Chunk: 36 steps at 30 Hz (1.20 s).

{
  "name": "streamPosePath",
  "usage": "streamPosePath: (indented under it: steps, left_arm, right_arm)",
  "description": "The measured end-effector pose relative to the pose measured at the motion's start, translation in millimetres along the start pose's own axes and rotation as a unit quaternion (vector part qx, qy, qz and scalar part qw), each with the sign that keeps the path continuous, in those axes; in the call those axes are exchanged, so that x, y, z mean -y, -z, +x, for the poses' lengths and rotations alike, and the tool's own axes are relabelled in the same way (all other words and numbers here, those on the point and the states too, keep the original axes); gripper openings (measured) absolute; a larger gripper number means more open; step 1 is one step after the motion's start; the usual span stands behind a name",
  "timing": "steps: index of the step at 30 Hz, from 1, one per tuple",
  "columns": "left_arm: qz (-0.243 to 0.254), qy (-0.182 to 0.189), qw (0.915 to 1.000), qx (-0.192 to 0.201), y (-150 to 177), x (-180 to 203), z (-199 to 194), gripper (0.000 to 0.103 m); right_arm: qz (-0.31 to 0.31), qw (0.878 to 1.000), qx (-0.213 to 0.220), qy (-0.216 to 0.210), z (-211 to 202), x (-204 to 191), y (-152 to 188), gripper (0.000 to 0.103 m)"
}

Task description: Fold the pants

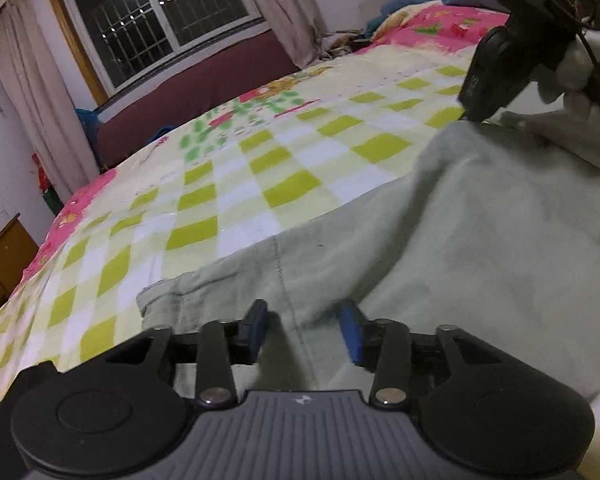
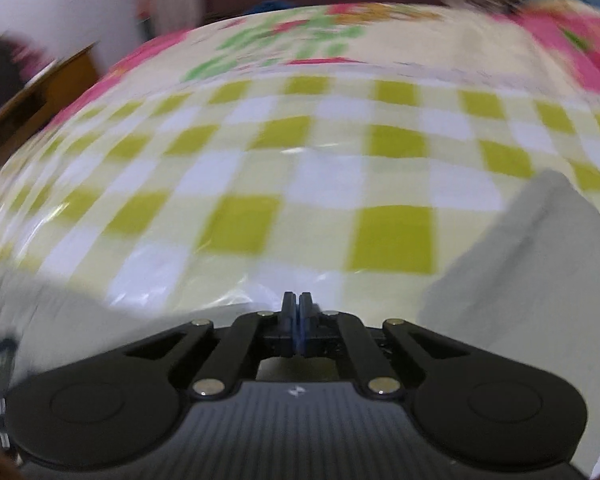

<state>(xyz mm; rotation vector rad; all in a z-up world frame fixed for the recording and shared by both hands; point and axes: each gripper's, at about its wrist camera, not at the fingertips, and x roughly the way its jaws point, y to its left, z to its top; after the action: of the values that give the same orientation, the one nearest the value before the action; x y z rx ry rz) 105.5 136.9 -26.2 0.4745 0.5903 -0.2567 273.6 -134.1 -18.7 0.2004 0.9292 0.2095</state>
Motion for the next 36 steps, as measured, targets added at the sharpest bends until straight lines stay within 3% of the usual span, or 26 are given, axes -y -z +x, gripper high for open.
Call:
streamPosePath:
  steps: [3, 5, 7, 9, 12, 14, 18, 20, 23, 25, 29, 34, 36]
  left_arm:
    - [0.000, -0.016, 0.9999, -0.001, -1.3, 1.1, -11.2, 0.058]
    - [-0.012, -0.011, 0.9999, 0.005, -6.9, 4.4, -21.9, 0.058]
    - [-0.021, 0.005, 0.9995, 0.022, -16.8, 12.9, -35.2, 0.058]
    - [-0.029, 0.031, 0.9983, 0.040, -30.4, 24.0, -44.8, 0.058]
    - [-0.036, 0.092, 0.9932, 0.061, -51.4, 53.6, -55.9, 0.059]
    - [-0.041, 0.135, 0.9878, 0.066, -62.4, 76.3, -55.8, 0.059]
    - [-0.040, 0.176, 0.9820, 0.056, -73.9, 116.5, -48.9, 0.059]
    - [-0.041, 0.202, 0.9768, 0.058, -75.8, 130.2, -52.3, 0.060]
    - [-0.027, 0.218, 0.9736, 0.063, -76.4, 146.4, -57.1, 0.060]
    - [-0.009, 0.219, 0.9737, 0.062, -74.6, 156.7, -60.1, 0.060]
    - [-0.008, 0.226, 0.9730, 0.045, -71.4, 162.8, -64.5, 0.061]
    - [0.001, 0.216, 0.9760, 0.026, -67.4, 172.5, -65.4, 0.064]
    - [0.004, 0.212, 0.9769, 0.026, -68.7, 175.9, -65.2, 0.064]
  right_arm:
    - [0.007, 0.999, 0.035, -0.007, -35.9, 15.2, 1.5, 0.009]
    - [0.008, 0.998, 0.067, 0.014, -67.5, 33.0, 6.1, 0.015]
    - [0.010, 0.995, 0.076, 0.063, -86.1, 54.5, 10.1, 0.022]
    - [0.014, 0.993, 0.062, 0.101, -89.4, 72.0, 9.8, 0.026]
    - [0.078, 0.992, 0.043, 0.089, -87.7, 97.2, 7.4, 0.029]
    - [0.102, 0.990, 0.042, 0.084, -81.3, 104.4, 3.3, 0.044]
    - [0.125, 0.981, 0.058, 0.134, -73.8, 118.4, -2.9, 0.045]
    - [0.151, 0.977, 0.076, 0.130, -84.5, 133.0, 0.4, 0.045]
    - [0.155, 0.972, 0.091, 0.149, -104.2, 155.0, 11.2, 0.045]
    - [0.162, 0.971, 0.077, 0.159, -104.3, 170.6, 16.2, 0.045]
    - [0.217, 0.969, 0.060, 0.104, -93.2, 190.3, 24.6, 0.047]
    - [0.231, 0.968, 0.071, 0.073, -74.4, 189.1, 22.2, 0.047]
    - [0.242, 0.965, 0.078, 0.062, -69.8, 191.5, 16.9, 0.041]
